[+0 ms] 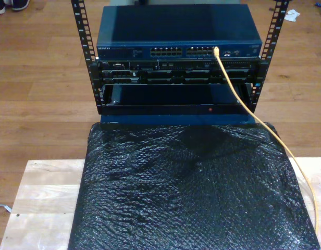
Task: Grab the cable and plug it in
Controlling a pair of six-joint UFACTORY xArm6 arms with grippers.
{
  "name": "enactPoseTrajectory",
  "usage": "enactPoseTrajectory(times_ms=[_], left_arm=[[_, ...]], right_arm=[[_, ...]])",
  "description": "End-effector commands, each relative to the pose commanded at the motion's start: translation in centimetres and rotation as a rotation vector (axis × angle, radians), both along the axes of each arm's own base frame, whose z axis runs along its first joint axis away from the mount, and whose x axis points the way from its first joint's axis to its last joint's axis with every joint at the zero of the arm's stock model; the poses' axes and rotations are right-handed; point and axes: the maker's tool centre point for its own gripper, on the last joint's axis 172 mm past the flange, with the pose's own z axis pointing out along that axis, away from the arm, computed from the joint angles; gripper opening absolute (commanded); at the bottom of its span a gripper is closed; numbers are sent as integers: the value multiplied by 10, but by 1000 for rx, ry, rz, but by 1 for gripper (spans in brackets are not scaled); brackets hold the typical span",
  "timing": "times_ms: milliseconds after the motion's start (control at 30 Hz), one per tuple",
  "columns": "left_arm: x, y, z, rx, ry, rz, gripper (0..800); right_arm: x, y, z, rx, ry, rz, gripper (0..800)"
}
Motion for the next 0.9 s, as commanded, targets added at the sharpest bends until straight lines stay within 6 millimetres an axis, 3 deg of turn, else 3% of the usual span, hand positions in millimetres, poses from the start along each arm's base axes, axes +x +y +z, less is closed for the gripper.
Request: enactPoseTrajectory(times_ms=[200,633,900], left_arm=[[0,1,0,2,0,1,800],[0,0,0,0,1,1,800],[0,0,0,0,0,0,800]], right_arm=[[-7,18,-32,8,-3,-34,797],[-2,18,-102,-160,-39,-27,797],[0,17,-118,-208,-51,-25,797]])
